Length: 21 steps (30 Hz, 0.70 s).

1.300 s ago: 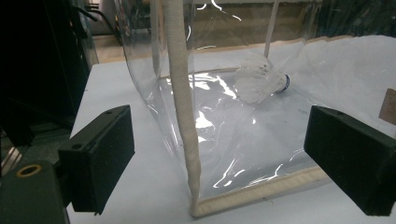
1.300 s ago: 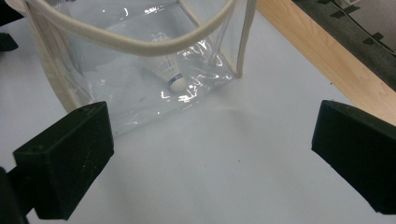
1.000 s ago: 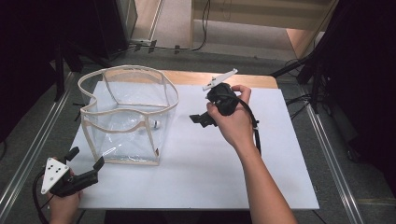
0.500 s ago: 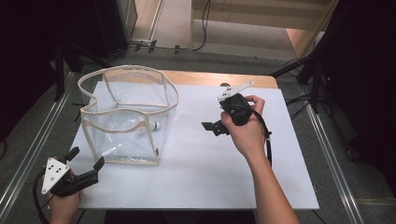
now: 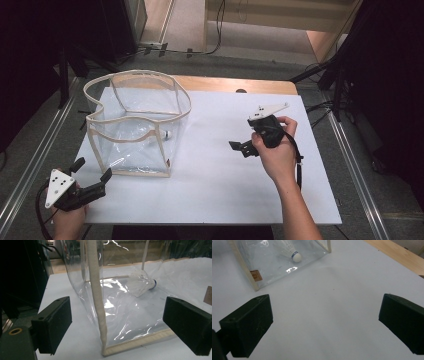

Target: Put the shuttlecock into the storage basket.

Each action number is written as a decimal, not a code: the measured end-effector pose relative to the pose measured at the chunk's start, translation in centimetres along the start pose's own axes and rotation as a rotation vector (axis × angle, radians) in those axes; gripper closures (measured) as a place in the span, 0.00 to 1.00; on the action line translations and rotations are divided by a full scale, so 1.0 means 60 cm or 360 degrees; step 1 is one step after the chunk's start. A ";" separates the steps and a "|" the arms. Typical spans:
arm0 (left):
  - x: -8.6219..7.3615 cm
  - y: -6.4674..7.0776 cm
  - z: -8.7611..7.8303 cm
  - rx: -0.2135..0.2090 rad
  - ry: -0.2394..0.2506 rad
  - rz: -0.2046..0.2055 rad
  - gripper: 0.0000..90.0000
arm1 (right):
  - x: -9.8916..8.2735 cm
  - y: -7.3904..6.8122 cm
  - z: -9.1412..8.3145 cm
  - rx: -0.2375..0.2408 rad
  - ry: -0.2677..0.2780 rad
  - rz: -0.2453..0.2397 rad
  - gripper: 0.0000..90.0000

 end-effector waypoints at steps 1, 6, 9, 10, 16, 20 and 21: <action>0.000 0.000 0.000 0.0000 0.0001 -0.0001 0.10 | -0.004 0.000 -0.003 -0.0010 0.0006 0.0001 0.00; 0.000 0.000 0.000 -0.0001 0.0000 0.0002 0.10 | -0.021 0.003 -0.015 -0.0008 0.0078 0.0022 0.06; 0.000 0.000 0.000 0.0000 0.0000 -0.0002 0.10 | -0.031 0.000 -0.015 -0.0017 0.0042 0.0018 0.06; 0.000 0.000 0.000 0.0000 0.0001 -0.0001 0.10 | -0.034 0.000 -0.016 -0.0016 0.0039 0.0024 0.06; 0.000 0.000 0.000 -0.0002 0.0003 -0.0006 0.10 | -0.054 0.002 -0.025 -0.0025 0.0048 0.0042 0.06; 0.000 0.000 -0.001 -0.0005 0.0004 -0.0007 0.10 | -0.068 0.004 -0.032 -0.0032 0.0047 0.0045 0.06; 0.000 0.000 -0.001 -0.0005 0.0004 -0.0007 0.10 | -0.072 0.004 -0.034 -0.0040 0.0050 0.0053 0.05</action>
Point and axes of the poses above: each handheld gripper's, and its own axes: z roughly forward along the jaws, x roughly out of its top, y roughly to its right, the point moved 3 cm from there along z, roughly forward along the jaws, and after that the axes turned 6 degrees about y, right-handed, at the moved point
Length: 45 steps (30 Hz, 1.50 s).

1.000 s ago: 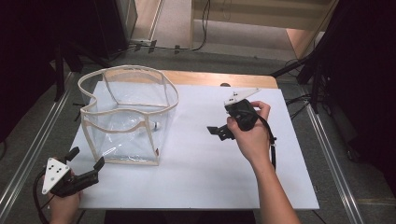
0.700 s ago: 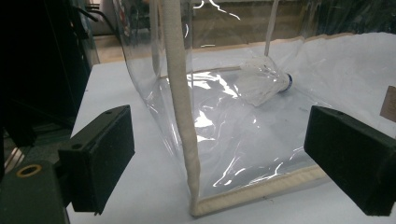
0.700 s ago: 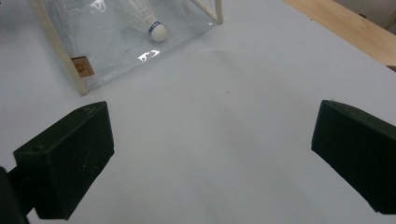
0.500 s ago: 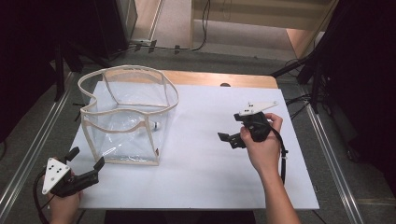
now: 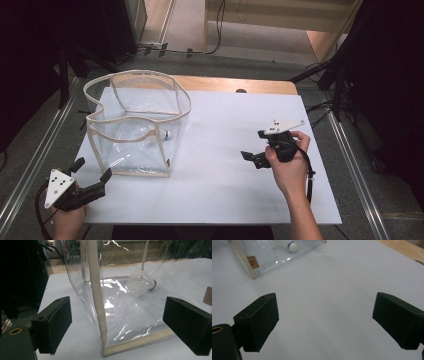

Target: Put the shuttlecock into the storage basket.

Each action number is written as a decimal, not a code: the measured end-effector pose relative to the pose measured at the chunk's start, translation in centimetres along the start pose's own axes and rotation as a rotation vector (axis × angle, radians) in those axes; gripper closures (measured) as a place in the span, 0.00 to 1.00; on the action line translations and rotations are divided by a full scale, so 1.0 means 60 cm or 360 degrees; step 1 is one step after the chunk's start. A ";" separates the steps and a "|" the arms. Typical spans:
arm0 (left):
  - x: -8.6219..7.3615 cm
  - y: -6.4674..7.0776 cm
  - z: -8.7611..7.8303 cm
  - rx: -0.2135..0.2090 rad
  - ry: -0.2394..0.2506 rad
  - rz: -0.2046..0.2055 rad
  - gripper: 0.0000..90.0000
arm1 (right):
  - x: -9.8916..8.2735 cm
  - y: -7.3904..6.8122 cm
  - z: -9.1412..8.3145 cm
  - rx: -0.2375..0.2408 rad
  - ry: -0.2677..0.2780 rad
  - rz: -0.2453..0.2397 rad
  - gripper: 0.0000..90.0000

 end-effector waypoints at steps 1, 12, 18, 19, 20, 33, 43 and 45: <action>0.000 0.000 0.000 0.0000 0.0000 0.0000 0.10 | -0.003 0.001 -0.002 0.0000 0.0003 0.0001 0.04; 0.000 0.000 0.000 0.0000 0.0001 0.0001 0.10 | -0.043 0.007 -0.026 -0.0048 0.0048 0.0049 0.00; 0.000 0.001 -0.001 0.0004 -0.0001 0.0008 0.10 | -0.066 0.012 -0.041 -0.0077 0.0070 0.0077 0.00; 0.000 0.001 -0.001 0.0005 -0.0001 0.0008 0.10 | -0.070 0.013 -0.044 -0.0098 0.0073 0.0078 0.00; 0.000 0.001 -0.001 0.0005 -0.0001 0.0010 0.10 | -0.074 0.014 -0.047 -0.0101 0.0075 0.0085 0.00; 0.000 0.002 -0.001 0.0005 -0.0004 0.0016 0.10 | -0.134 0.029 -0.077 -0.0128 0.0077 0.0174 0.00; -0.001 0.003 -0.001 0.0003 -0.0003 0.0024 0.10 | -0.188 0.036 -0.088 -0.0144 0.0115 0.0246 0.00; -0.001 0.003 -0.001 0.0004 -0.0004 0.0028 0.10 | -0.195 0.038 -0.090 -0.0148 0.0125 0.0253 0.00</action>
Point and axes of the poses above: each handheld gripper's, and its own axes: z roughly forward along the jaws, x roughly out of its top, y roughly to its right, the point moved 3 cm from there along z, roughly forward along the jaws, and after that the axes turned 6 degrees about y, right-handed, at the moved point
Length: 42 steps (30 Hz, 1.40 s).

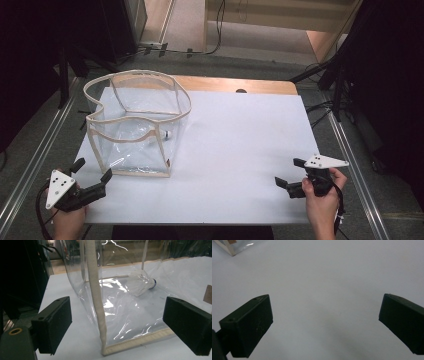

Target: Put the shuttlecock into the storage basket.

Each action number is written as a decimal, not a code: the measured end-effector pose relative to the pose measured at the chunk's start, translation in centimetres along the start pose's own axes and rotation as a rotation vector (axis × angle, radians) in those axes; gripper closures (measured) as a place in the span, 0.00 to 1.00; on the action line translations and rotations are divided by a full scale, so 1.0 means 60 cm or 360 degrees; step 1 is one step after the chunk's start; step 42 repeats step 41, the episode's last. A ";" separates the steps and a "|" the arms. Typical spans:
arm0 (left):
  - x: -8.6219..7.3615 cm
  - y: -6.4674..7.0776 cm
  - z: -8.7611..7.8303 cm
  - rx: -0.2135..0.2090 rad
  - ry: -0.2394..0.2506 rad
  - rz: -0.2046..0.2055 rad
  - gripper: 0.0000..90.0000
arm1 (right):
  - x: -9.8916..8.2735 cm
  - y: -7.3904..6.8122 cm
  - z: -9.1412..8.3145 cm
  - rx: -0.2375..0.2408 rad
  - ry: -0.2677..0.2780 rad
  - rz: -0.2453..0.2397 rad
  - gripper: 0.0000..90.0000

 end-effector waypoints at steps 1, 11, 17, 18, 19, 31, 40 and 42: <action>0.000 0.000 0.000 -0.0003 0.0003 0.0001 0.10 | -0.003 0.001 -0.001 -0.0002 0.0001 0.0001 0.00; 0.000 0.001 0.000 -0.0004 0.0003 0.0015 0.10 | -0.026 0.020 -0.009 -0.0005 0.0092 0.0023 0.00; 0.000 0.000 0.000 -0.0004 0.0006 0.0010 0.10 | -0.042 0.037 -0.013 -0.0007 0.0185 0.0060 0.00; 0.000 0.001 0.001 -0.0005 0.0009 0.0010 0.10 | -0.044 0.039 -0.014 -0.0008 0.0202 0.0065 0.00; 0.000 0.001 0.000 0.0007 0.0014 0.0011 0.10 | -0.046 0.041 -0.014 -0.0002 0.0219 0.0074 0.00; 0.000 0.002 0.000 0.0018 0.0004 0.0036 0.10 | -0.060 0.053 -0.030 -0.0003 0.0407 0.0125 0.00; 0.000 0.003 0.001 0.0012 -0.0003 0.0043 0.10 | -0.066 0.058 -0.040 -0.0031 0.0449 0.0172 0.00; 0.000 0.003 0.001 0.0011 -0.0003 0.0042 0.10 | -0.066 0.058 -0.040 -0.0023 0.0449 0.0176 0.00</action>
Point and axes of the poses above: each handheld gripper's, and its own axes: z roughly forward along the jaws, x roughly out of its top, y roughly to its right, the point moved 3 cm from there along z, roughly forward along the jaws, and after that the axes turned 6 degrees about y, right-handed, at the moved point
